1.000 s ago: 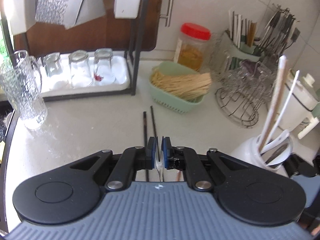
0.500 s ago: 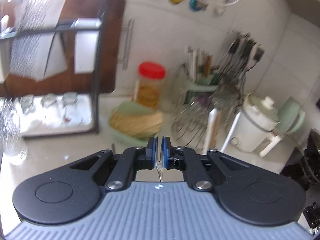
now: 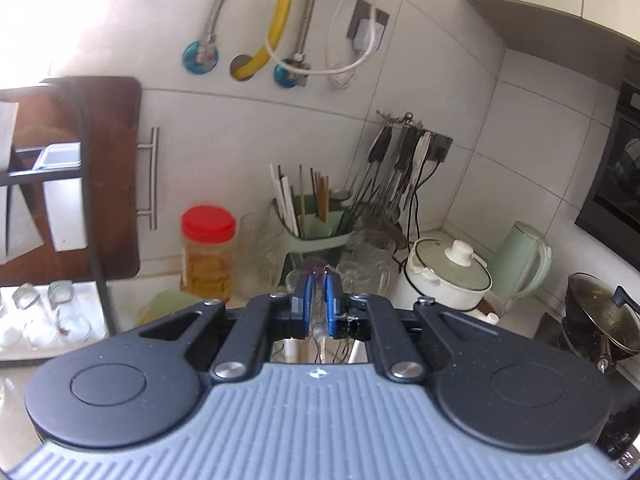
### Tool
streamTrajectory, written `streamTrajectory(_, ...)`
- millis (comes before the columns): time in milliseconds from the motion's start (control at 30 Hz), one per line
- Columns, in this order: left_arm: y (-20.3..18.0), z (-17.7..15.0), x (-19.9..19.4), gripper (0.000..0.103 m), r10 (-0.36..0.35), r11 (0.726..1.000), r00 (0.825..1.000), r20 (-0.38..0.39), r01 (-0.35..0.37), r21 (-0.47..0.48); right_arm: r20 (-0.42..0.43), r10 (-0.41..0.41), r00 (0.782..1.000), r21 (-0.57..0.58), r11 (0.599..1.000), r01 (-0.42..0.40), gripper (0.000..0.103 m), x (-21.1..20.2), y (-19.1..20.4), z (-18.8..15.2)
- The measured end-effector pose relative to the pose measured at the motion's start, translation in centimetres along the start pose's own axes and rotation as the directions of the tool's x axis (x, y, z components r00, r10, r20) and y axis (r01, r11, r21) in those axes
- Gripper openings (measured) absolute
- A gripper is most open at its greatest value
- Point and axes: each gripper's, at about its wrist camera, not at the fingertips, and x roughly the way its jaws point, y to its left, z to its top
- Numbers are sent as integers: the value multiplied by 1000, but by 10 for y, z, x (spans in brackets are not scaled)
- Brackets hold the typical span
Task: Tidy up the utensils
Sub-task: 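Lift the silver fork with the left gripper and carry it over the jar, then lower the silver fork into the jar and open the left gripper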
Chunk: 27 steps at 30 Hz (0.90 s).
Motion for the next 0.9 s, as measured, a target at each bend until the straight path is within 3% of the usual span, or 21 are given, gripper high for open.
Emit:
streamTrajectory(167, -17, -19, 16, 9, -12, 997, 999, 41, 9, 77, 7, 4, 1000, 1, 1000, -4, 91, -1, -1, -1)
streamTrajectory(567, -12, -69, 44, 9, -49, 992, 999, -21, 51, 112, 23, 15, 1000, -7, 1000, -15, 91, 0, -3, -3)
streamTrajectory(700, -20, -80, 46, 9, -38, 981, 999, -29, 43, 188, 28, 17, 999, -8, 1000, -17, 91, 1, -2, -3)
streamTrajectory(900, -23, -88, 50, 9, -18, 977, 998, -68, 32, 209, 30, 21, 999, -11, 1000, -20, 91, 1, -3, -3)
